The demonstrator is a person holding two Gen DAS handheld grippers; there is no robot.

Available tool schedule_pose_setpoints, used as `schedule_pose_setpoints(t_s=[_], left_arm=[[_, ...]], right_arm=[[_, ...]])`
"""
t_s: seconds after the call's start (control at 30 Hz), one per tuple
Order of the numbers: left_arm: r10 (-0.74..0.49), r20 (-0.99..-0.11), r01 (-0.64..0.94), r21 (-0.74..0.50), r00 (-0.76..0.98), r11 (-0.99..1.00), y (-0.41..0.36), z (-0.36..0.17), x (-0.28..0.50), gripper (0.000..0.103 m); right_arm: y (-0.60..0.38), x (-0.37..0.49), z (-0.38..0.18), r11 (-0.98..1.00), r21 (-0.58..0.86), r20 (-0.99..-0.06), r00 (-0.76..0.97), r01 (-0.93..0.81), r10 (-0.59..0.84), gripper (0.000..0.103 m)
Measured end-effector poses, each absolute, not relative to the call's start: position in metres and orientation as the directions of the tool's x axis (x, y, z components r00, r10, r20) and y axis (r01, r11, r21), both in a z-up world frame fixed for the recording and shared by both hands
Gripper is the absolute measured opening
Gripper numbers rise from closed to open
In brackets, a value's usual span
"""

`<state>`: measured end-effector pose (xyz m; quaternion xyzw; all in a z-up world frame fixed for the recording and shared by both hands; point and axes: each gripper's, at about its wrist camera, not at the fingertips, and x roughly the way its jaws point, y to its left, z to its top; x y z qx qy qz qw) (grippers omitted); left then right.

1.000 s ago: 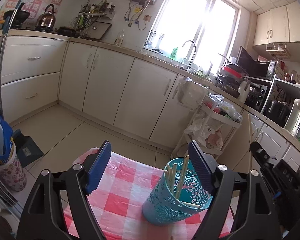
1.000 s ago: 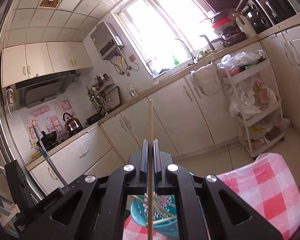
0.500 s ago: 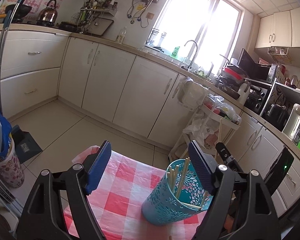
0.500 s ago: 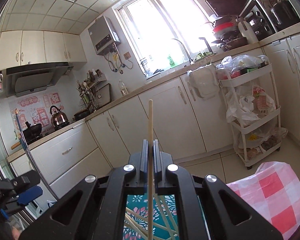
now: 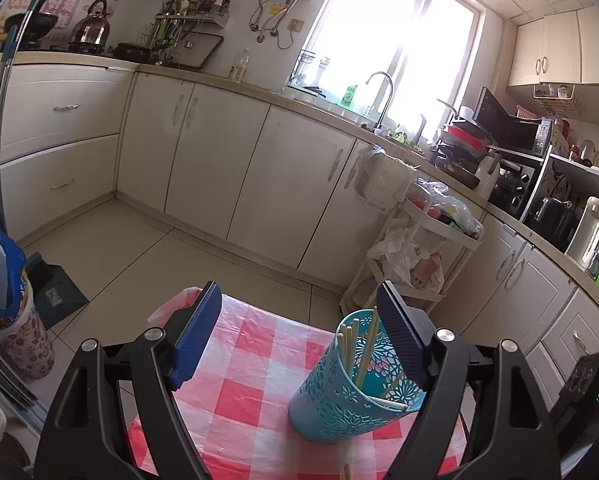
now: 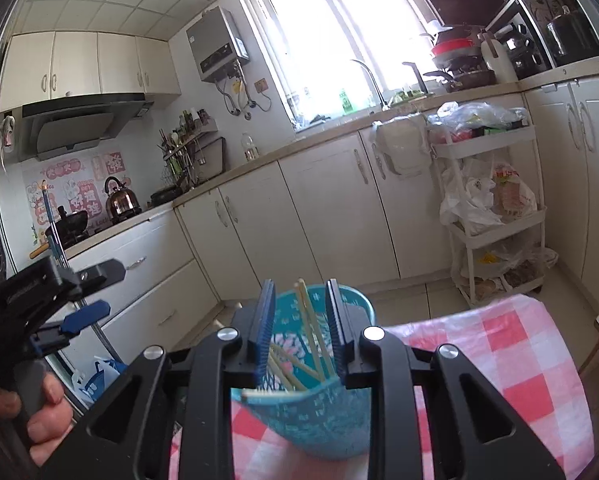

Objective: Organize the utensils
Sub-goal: 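Move both grippers back down to the last chopsticks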

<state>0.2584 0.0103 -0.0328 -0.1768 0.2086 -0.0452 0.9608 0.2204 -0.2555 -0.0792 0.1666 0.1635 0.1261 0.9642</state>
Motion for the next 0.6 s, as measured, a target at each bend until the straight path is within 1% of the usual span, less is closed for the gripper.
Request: schedule_pose_setpoints(t_s=[0.07,0.13,0.2,0.27,0.37,0.47,0.6], left_arm=[[-0.158,-0.394,0.008,-0.356,0.905,0.935,0.012,-0.033,0.259,0.076],[-0.156,-0.408,0.005,-0.347,0.899,0.938,0.011,-0.035,0.259,0.076],[-0.147,-0.422,0.003,-0.322,0.894,0.947,0.009,-0.038,0.259,0.077],[-0.139,-0.449,0.001,-0.294,0.883,0.956,0.006,-0.044,0.26,0.078],[-0.124,-0.5,-0.008,-0.253,0.857,0.967,0.0,-0.057,0.258,0.078],[-0.112,-0.548,-0.012,-0.219,0.829,0.976,-0.006,-0.073,0.244,0.078],[-0.124,-0.608,0.024,-0.169,0.784,0.985,-0.025,-0.096,0.228,0.078]], right_arm=[[-0.261,0.204,-0.093,0.921,0.356,-0.378,0.877,-0.157,0.296,0.026],[-0.26,0.195,-0.117,0.927,0.344,-0.518,0.793,-0.15,0.321,0.026],[-0.256,0.186,-0.146,0.936,0.317,-0.634,0.7,-0.15,0.327,0.026],[-0.251,0.179,-0.169,0.947,0.288,-0.708,0.633,-0.144,0.312,0.026],[-0.243,0.172,-0.189,0.96,0.246,-0.774,0.569,-0.137,0.28,0.026],[-0.234,0.166,-0.2,0.971,0.185,-0.81,0.537,-0.149,0.237,0.024],[-0.23,0.157,-0.208,0.979,0.12,-0.824,0.534,-0.164,0.19,0.021]])
